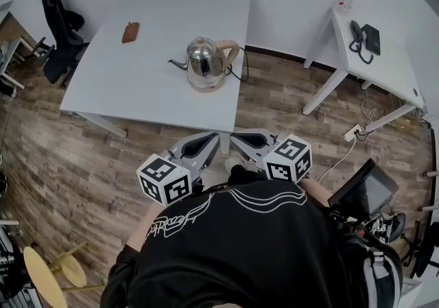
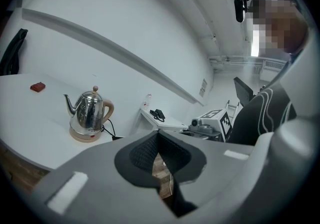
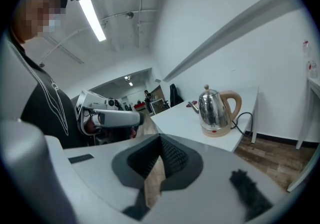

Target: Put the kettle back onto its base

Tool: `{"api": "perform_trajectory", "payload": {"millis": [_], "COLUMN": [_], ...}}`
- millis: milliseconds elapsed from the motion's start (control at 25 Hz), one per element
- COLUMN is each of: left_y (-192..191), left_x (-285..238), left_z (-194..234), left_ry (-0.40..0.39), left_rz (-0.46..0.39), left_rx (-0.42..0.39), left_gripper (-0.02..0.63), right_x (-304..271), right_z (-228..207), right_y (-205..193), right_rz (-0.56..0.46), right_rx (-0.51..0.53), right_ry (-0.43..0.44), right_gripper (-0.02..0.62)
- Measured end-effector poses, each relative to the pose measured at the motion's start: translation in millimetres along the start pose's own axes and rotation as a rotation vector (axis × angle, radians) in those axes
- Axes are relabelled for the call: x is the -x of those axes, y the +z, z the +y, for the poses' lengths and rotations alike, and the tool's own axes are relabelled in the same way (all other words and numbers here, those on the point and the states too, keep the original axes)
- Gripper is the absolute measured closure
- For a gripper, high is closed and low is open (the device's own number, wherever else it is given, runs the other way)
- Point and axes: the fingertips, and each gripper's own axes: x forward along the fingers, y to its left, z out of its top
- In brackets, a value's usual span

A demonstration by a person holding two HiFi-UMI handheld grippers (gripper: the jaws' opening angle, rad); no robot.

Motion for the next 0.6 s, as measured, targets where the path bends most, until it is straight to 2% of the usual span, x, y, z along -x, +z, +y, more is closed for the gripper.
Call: {"api": "perform_trajectory", "payload": {"millis": [280,600], "left_y": [-6.1,-8.3], "left_x": [1.5,-1.1], "left_z": [-1.7,-4.6], "left_ry": [-0.006,-0.001], "left_rz": [-0.003,0.017], "left_rx": [0.045,0.024], "left_gripper": [0.600,0.601], "right_x": [0.7,-0.1], "right_z": [2.8,3.7], "right_y": [-3.7,-1.6], "right_rz": [0.016,0.006], "right_rx": [0.003,0.007], "right_ry": [0.005,0.024], "right_gripper": [0.589,0.589]}}
